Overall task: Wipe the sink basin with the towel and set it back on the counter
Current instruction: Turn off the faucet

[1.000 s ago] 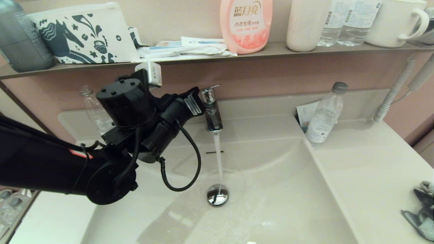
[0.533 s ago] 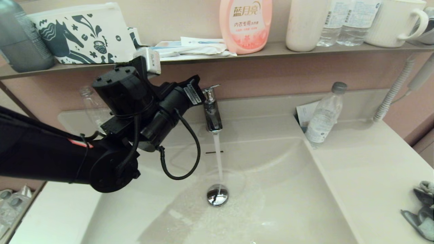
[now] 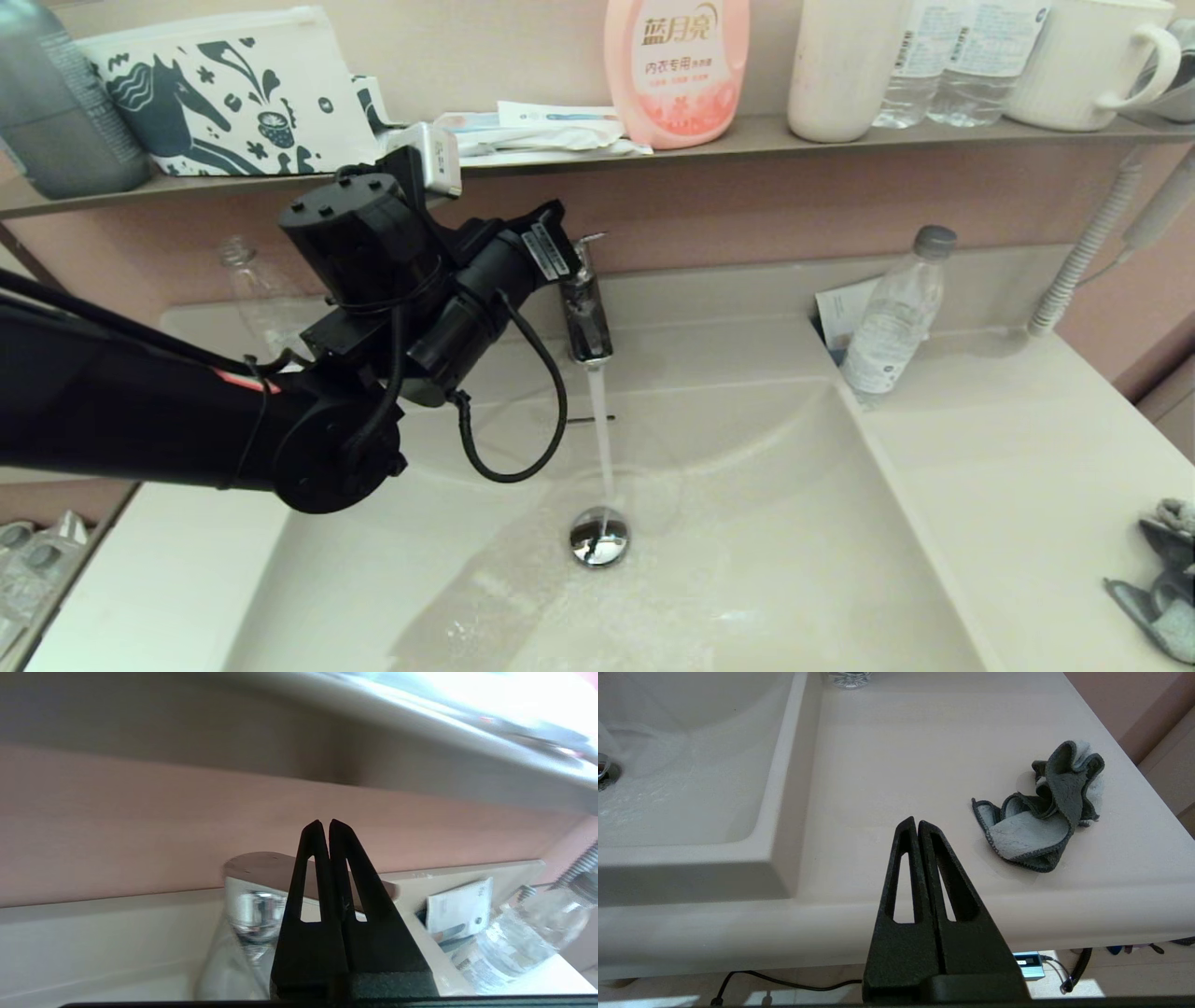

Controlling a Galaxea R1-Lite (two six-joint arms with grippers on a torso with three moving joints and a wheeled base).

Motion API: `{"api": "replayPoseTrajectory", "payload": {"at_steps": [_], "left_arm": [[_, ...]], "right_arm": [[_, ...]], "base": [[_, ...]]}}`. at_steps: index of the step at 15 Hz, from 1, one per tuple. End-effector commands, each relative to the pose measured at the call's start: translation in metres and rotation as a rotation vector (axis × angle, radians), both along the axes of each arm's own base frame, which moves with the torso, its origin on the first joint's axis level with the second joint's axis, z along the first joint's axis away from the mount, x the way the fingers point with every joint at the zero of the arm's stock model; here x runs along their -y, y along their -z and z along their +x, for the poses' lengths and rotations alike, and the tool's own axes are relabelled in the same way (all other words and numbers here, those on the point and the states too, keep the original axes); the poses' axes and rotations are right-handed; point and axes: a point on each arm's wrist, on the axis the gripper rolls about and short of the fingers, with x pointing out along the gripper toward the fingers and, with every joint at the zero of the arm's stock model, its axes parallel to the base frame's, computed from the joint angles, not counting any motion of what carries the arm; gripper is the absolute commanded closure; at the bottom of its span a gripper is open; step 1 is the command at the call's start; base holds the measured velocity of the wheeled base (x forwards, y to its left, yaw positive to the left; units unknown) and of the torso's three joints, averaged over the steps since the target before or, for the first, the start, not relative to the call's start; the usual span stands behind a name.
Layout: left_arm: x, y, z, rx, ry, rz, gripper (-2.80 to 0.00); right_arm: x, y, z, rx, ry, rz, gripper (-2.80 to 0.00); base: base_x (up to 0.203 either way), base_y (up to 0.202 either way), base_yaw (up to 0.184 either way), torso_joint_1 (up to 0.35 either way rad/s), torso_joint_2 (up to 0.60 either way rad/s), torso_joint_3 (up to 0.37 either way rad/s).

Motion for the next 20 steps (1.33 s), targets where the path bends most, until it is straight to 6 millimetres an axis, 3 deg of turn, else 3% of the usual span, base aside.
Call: {"api": "replayPoseTrajectory", "payload": {"at_steps": [1, 10, 16, 20], "left_arm": [[0.005, 0.002, -0.001, -0.001, 0.011, -0.002, 0.00], [0.019, 0.020, -0.003, -0.060, 0.050, 0.040, 0.00], [0.024, 0.039, -0.016, -0.110, 0.079, 0.073, 0.00], [0.010, 0.024, -0.030, -0.080, 0.066, 0.050, 0.00]], "right_arm": [[0.000, 0.000, 0.000, 0.001, 0.000, -0.001, 0.00], [0.000, 0.000, 0.000, 0.001, 0.000, -0.001, 0.00], [0.000, 0.000, 0.000, 0.001, 0.000, -0.001, 0.00], [0.000, 0.000, 0.000, 0.001, -0.002, -0.001, 0.00]], "base": [[0.000, 0.000, 0.000, 0.000, 0.00, 0.000], [0.000, 0.000, 0.000, 0.000, 0.00, 0.000], [0.000, 0.000, 0.000, 0.000, 0.00, 0.000], [0.000, 0.000, 0.000, 0.000, 0.00, 0.000]]}}
